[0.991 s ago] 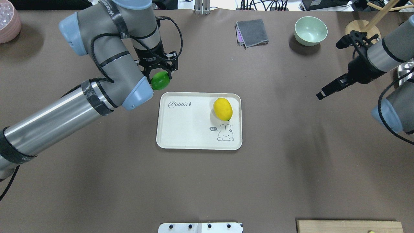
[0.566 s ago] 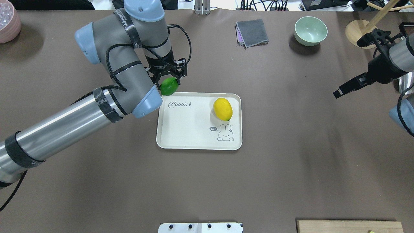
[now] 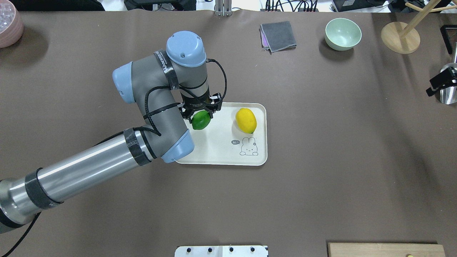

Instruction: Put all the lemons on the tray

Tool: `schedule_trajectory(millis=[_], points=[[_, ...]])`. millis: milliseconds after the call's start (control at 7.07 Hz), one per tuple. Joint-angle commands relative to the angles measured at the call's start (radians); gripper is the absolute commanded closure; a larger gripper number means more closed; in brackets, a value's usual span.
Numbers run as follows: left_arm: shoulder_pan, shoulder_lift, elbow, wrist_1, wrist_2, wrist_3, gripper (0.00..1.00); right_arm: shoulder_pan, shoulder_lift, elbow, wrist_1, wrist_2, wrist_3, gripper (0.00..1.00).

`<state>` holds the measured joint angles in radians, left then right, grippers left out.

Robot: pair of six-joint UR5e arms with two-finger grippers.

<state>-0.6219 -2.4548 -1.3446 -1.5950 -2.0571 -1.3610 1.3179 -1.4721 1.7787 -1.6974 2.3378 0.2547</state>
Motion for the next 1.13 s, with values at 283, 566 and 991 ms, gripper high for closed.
schedule_trajectory(millis=[283,566,991], points=[[0.025,0.011,0.025,-0.065,0.021,-0.032,0.43,0.159,-0.033,-0.028,-0.084,0.002,-0.147,0.00],[0.025,0.011,0.022,-0.065,0.021,-0.029,0.02,0.194,-0.092,-0.031,-0.021,-0.009,-0.202,0.00],[0.021,0.013,0.007,-0.056,0.017,-0.026,0.02,0.222,-0.112,-0.022,-0.021,-0.040,-0.225,0.00]])
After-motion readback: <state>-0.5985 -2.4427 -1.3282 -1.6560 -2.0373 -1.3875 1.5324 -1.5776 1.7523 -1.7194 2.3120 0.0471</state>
